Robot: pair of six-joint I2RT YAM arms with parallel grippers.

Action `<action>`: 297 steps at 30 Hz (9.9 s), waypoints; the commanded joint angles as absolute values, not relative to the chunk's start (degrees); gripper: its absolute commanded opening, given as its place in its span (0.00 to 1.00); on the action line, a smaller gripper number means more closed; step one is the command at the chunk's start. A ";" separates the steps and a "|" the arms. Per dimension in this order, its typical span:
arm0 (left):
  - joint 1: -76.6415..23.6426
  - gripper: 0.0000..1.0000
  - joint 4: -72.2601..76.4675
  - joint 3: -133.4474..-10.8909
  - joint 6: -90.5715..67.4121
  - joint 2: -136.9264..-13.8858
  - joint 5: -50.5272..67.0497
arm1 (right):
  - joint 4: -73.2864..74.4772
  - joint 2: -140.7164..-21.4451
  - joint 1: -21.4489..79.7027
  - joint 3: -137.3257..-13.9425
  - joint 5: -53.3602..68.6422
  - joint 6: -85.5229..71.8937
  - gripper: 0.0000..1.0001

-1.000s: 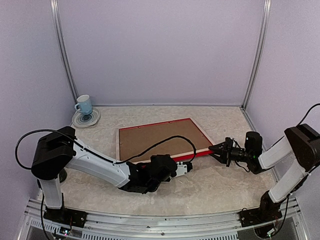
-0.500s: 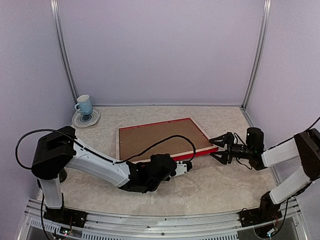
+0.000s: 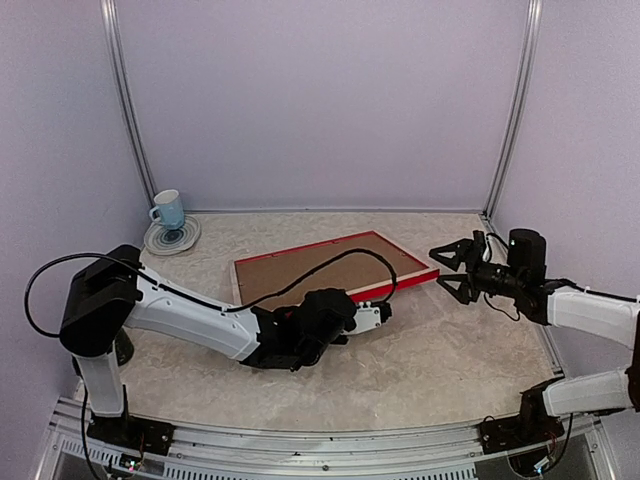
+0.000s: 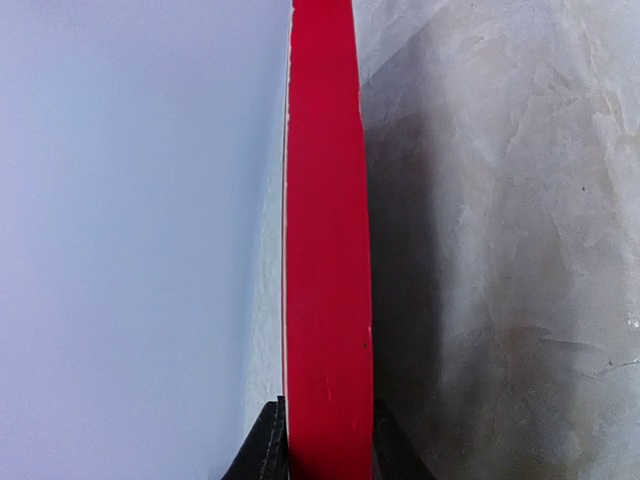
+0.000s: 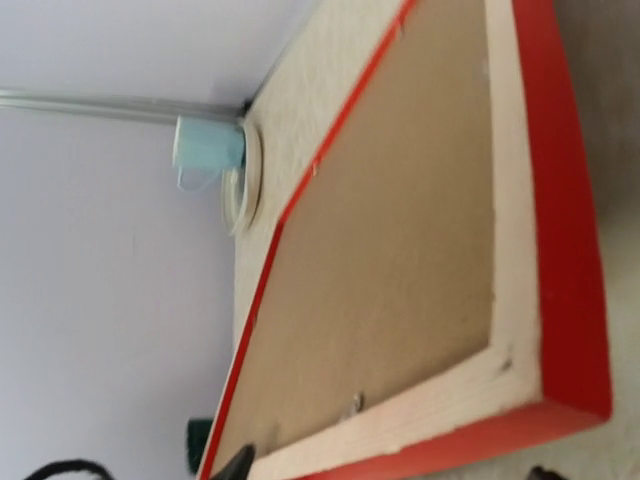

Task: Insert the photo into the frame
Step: Turn over the photo frame, then place the photo frame at the center of the board.

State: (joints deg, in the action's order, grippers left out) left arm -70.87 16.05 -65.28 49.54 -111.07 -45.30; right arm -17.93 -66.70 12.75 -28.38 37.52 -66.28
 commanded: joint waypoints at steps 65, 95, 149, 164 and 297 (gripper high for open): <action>-43.45 0.03 -22.63 -118.09 -7.86 -108.21 -25.26 | -7.09 -68.40 12.48 -28.48 24.79 -56.58 0.88; -32.30 0.00 -22.06 -118.28 -15.65 -104.72 -17.78 | -10.58 -71.65 13.44 -27.16 25.58 -57.96 0.88; -28.40 0.00 -0.50 -78.50 -43.05 -92.14 4.89 | -13.66 -78.80 14.83 -27.53 25.99 -57.50 0.88; -29.36 0.09 6.63 -68.00 -45.08 -90.98 6.77 | -13.07 -83.80 16.92 -32.60 26.80 -56.19 0.88; -32.87 0.58 20.19 -51.73 -46.03 -100.87 12.69 | -9.19 -111.36 18.09 -52.47 30.06 -47.73 0.86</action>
